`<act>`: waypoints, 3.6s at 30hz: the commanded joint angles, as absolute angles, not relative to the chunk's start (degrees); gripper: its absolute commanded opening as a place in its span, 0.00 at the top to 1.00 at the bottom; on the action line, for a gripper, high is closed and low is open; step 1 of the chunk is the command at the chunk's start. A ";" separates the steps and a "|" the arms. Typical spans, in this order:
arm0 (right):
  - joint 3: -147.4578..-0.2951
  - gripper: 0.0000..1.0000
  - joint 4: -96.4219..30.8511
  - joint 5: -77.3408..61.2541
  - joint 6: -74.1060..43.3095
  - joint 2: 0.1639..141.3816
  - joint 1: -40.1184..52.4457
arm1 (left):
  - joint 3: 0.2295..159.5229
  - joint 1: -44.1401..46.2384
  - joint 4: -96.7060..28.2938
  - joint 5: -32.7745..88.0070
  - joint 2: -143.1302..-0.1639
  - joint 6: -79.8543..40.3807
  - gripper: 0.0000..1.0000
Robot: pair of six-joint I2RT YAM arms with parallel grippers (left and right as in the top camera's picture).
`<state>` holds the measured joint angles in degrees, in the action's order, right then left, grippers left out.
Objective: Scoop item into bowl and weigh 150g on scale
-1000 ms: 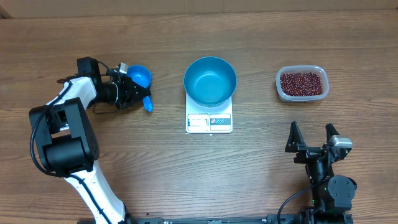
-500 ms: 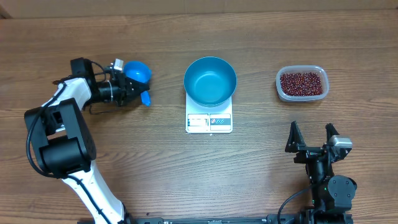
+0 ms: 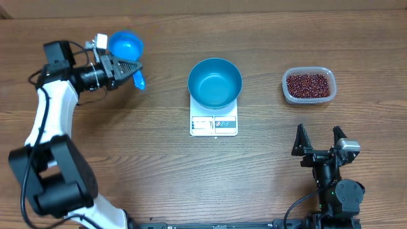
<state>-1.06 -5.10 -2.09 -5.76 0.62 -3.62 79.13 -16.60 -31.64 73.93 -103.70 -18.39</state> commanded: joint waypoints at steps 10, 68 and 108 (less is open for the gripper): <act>-0.47 0.00 -1.45 -1.04 -5.58 0.27 -3.55 | 80.42 -13.78 -31.40 85.08 -96.38 -25.76 0.96; -80.97 0.51 -32.18 -78.96 -7.55 94.43 17.08 | 80.42 8.40 6.66 78.13 -96.40 -52.25 0.96; -80.97 0.65 -11.31 -66.94 -33.19 94.43 19.27 | 80.42 7.90 6.74 80.38 -96.40 -56.64 0.96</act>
<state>-80.05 -11.57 -67.07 -33.08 95.09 18.85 79.33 8.10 6.46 79.13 -97.71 -55.81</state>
